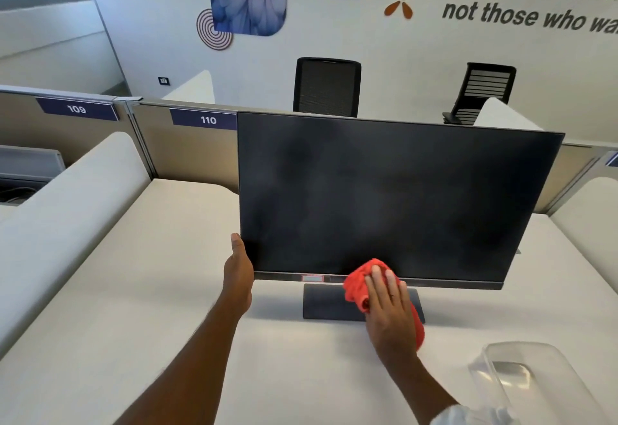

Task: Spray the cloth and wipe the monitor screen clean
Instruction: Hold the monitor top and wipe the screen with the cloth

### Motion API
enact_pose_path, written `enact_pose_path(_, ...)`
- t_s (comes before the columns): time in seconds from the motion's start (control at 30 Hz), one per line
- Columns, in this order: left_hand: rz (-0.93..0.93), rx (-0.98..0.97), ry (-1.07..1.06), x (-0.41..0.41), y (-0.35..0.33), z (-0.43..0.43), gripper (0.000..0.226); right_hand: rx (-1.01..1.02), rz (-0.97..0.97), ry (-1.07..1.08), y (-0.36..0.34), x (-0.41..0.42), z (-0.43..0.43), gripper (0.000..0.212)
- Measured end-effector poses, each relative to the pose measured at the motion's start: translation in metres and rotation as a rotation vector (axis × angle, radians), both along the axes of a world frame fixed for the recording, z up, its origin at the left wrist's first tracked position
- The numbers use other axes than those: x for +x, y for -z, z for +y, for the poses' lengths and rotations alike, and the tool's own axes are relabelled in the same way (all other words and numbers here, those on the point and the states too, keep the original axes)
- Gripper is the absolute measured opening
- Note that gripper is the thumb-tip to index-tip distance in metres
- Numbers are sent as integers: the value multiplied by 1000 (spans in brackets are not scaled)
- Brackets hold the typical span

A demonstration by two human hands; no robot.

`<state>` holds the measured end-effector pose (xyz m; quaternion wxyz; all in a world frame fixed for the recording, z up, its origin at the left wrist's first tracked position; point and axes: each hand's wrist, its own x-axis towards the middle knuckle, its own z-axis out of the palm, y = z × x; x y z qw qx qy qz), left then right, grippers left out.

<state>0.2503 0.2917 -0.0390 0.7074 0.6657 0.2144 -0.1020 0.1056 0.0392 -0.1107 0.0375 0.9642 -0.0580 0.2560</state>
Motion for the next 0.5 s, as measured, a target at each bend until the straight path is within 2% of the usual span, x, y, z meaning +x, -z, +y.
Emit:
enact_pose_path(0.1, 6, -10, -5, -1, 0, 0, 69, 15, 66, 75, 2, -5, -4, 67)
enact_pose_path(0.2, 14, -23, -8, -1, 1, 0, 69, -24, 88, -31, 1, 0, -3, 75)
enact_pose_path(0.4, 16, -22, -9, 0, 1, 1, 70, -196, 101, -391, -16, 38, 43, 56)
enact_pose_path(0.5, 2, -11, 4, -1, 0, 5, 67, -275, 172, -517, -26, 60, 84, 59)
